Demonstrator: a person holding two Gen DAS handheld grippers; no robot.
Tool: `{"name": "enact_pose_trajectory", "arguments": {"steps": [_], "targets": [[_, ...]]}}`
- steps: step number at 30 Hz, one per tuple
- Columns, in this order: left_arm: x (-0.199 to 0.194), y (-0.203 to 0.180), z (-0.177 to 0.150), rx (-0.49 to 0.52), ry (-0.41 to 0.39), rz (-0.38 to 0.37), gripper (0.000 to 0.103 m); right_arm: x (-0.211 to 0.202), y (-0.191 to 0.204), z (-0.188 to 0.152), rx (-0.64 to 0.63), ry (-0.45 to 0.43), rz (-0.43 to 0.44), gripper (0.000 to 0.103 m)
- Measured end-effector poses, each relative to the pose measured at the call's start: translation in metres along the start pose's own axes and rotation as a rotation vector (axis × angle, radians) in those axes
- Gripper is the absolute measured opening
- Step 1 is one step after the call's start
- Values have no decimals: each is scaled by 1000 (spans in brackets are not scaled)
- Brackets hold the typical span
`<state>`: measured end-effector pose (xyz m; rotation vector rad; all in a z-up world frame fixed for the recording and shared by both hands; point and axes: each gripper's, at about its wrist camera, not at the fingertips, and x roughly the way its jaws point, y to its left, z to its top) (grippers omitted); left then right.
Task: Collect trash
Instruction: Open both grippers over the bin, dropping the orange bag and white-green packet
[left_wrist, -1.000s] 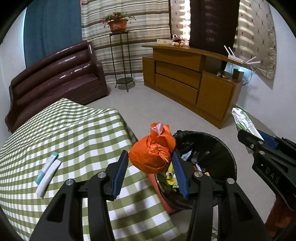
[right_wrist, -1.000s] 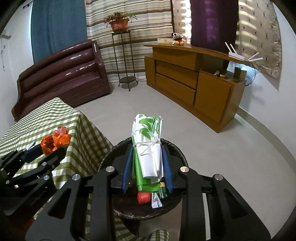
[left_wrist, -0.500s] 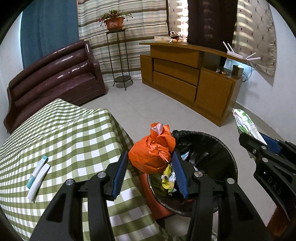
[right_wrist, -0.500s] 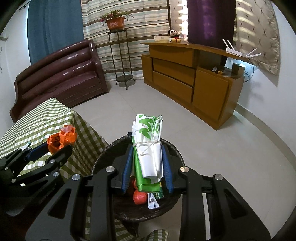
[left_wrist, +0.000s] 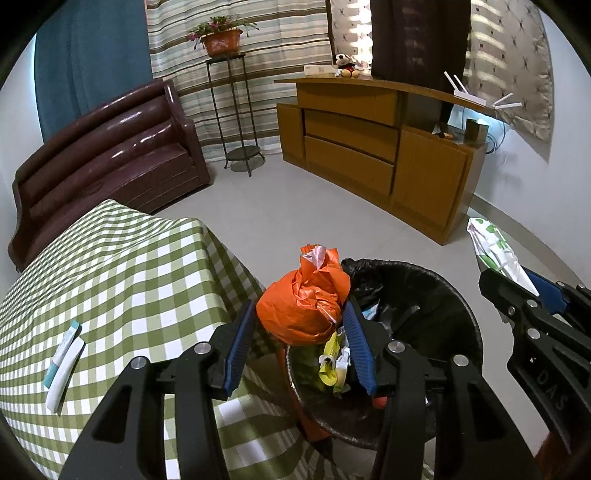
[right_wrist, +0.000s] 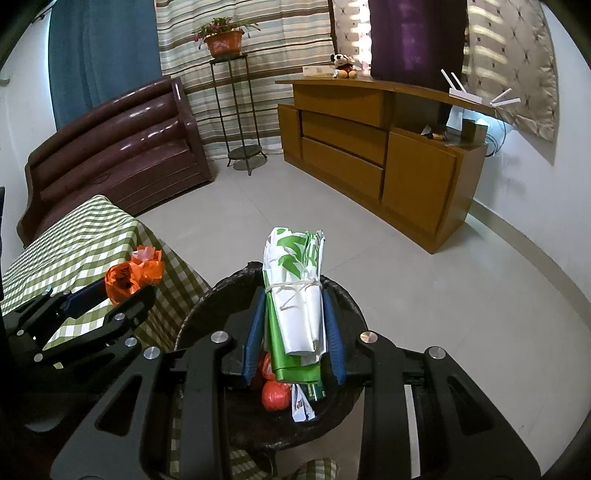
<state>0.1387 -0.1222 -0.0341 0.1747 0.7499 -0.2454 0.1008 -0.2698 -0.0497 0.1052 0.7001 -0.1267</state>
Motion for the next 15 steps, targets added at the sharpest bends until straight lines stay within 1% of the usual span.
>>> {"name": "enact_pose_trajectory", "arguments": {"steps": [3,4,5,6,10,15], "targets": [[4,-3,0,9,7,9,50,4,-4,0,18,0,4,32],[4,-3,0,8,11,8,53,4,-5,0,25,0,4,33],[4,-3,0,5,11,7,56,5,-6,0,31,-1,4,39],[4,-3,2,4,9,7,57,4,-7,1,34,-6,1,41],[4,-3,2,6,5,10,62,4,-8,2,36,-9,1,41],[2,-2,3,-5,3,5,62,3,-10,3,35,-14,-2,42]]}}
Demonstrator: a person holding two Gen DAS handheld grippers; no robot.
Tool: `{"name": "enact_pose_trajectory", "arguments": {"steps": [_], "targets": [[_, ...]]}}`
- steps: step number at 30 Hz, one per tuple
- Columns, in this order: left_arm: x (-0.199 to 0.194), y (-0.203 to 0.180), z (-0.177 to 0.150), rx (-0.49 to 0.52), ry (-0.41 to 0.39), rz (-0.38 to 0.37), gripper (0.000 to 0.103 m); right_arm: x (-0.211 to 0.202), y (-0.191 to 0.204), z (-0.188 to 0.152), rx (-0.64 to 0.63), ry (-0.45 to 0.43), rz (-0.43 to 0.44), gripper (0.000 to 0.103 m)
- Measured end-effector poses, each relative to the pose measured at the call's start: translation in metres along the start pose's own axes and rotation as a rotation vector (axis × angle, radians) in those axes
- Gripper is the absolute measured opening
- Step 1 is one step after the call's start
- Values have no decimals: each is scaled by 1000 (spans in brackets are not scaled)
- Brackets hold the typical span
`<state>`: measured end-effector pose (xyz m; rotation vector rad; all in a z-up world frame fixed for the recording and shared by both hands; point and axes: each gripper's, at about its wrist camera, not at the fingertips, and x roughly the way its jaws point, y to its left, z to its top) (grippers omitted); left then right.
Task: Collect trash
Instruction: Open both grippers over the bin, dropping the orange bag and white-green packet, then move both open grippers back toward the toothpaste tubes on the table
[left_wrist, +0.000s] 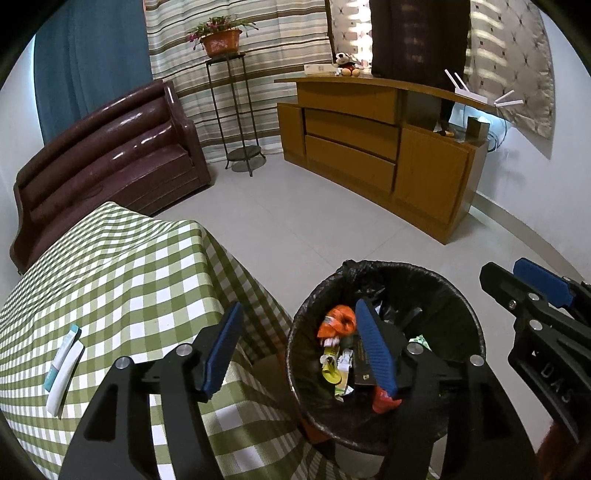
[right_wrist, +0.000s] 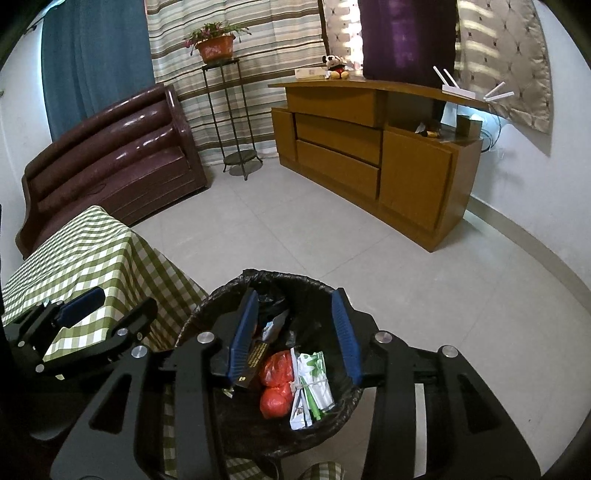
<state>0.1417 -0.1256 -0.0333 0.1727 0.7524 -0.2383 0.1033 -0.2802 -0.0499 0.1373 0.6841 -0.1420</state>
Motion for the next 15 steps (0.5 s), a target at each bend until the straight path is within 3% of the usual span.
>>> {"name": "enact_pose_trajectory", "arguments": {"steps": [11,15], "targets": [[-26,28,-7,-22,-32,30,62,-14,20,1,-20,-30,31,71],[-36,50,-16,-50,-30,62,62,-18,40,-2,-43,-24,65,73]]}}
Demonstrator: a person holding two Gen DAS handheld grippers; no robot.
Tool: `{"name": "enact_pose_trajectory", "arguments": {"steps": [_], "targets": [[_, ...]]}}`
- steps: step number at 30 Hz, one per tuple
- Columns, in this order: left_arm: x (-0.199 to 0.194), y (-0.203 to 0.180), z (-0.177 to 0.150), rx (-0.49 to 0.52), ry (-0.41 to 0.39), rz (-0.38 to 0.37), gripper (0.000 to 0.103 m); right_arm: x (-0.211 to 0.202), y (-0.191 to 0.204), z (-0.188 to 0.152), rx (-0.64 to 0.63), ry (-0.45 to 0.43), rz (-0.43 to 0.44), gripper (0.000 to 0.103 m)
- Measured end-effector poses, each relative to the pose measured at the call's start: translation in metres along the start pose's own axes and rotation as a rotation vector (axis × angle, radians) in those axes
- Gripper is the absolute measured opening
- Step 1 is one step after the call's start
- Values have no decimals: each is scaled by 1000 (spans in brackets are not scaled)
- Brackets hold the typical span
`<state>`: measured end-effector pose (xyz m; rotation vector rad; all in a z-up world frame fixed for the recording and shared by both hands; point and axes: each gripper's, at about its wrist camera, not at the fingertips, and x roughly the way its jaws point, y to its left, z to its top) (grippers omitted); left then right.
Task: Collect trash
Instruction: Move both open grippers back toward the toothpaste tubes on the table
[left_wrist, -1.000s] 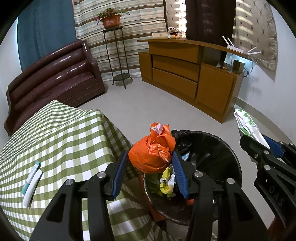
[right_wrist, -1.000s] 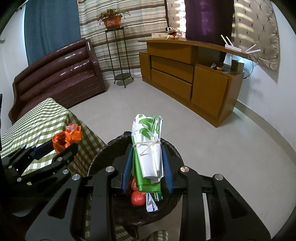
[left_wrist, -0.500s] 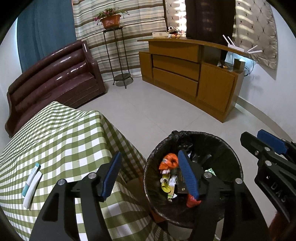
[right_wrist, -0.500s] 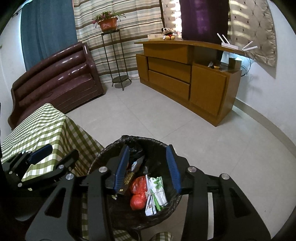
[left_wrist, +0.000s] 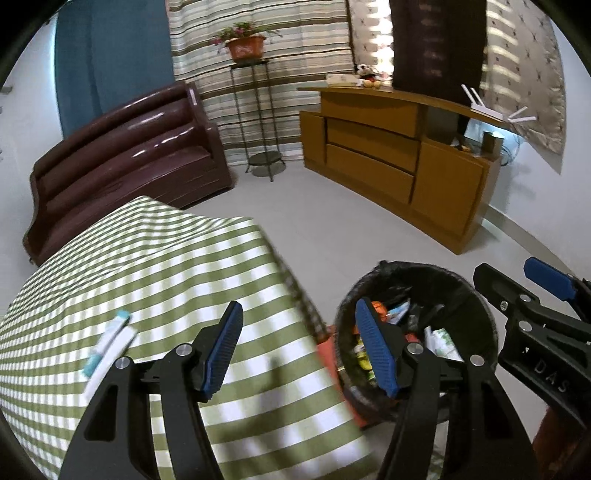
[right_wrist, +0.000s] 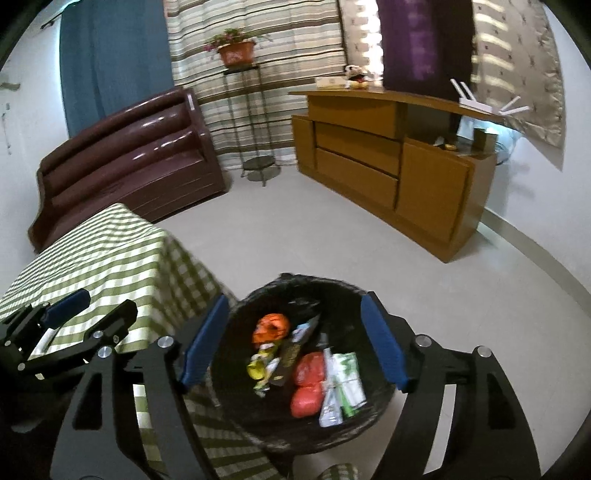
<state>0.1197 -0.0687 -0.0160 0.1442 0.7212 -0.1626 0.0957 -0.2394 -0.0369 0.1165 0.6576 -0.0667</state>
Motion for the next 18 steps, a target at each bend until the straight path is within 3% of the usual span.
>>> {"name": "enact_pose_trajectory", "arguments": {"steps": [7,18], "targets": [[-16,47,-14,-63,4,67,65,-3,40,-2,-50,22,50,80],[-46,136,-49,-170,14,187,66,-5,121,-11,-172,57,114,80]]}}
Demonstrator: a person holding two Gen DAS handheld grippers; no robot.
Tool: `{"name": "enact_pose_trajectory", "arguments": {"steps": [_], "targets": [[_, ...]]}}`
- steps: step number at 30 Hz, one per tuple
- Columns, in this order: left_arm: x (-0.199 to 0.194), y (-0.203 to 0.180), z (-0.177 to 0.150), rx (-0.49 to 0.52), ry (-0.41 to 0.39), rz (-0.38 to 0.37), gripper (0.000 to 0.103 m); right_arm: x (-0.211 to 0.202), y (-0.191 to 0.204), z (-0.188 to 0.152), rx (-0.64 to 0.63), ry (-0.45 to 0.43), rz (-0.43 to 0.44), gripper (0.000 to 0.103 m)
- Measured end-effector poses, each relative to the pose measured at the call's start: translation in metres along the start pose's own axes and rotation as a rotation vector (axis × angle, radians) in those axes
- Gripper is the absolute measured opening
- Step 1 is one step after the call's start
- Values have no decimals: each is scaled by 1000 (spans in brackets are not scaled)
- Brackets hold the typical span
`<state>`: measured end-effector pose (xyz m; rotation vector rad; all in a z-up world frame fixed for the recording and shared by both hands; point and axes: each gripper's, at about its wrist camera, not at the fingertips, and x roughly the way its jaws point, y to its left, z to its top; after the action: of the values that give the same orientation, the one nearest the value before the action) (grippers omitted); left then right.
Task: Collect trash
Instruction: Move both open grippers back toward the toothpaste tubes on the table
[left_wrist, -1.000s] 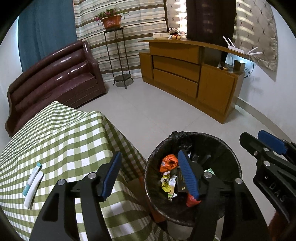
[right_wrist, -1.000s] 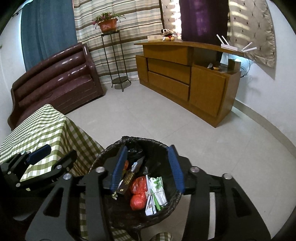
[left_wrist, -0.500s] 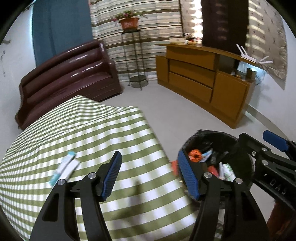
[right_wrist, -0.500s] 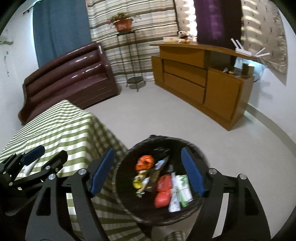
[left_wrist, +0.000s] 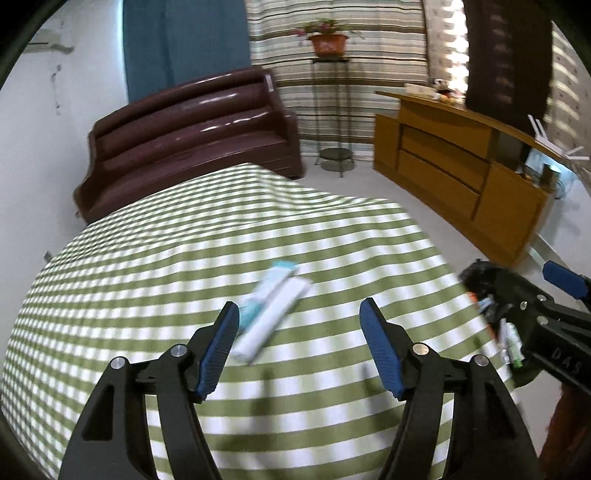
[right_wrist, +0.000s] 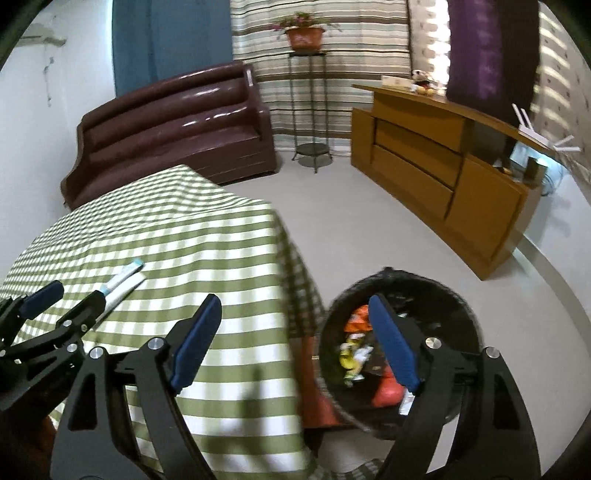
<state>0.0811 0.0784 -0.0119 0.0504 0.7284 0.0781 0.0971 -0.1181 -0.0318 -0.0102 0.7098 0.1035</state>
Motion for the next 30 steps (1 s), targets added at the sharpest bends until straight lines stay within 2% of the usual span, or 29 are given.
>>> {"name": "enact_pose_trajectory", "arguments": {"steps": [5,17,26,30], "targets": [[-3,42,-13,-43,16,55,66,7,40,-4,-36,28,67,80],[-9,124,-40,-134,44,158,66,21,130,-14,-146,88,152,80],[-11,173,-53,-195,57,211,66,35,181,-15,-203,123,174,80],[-11,187,-58,-218,63,219,66,45,198,-13,-214,142,157,80]]}}
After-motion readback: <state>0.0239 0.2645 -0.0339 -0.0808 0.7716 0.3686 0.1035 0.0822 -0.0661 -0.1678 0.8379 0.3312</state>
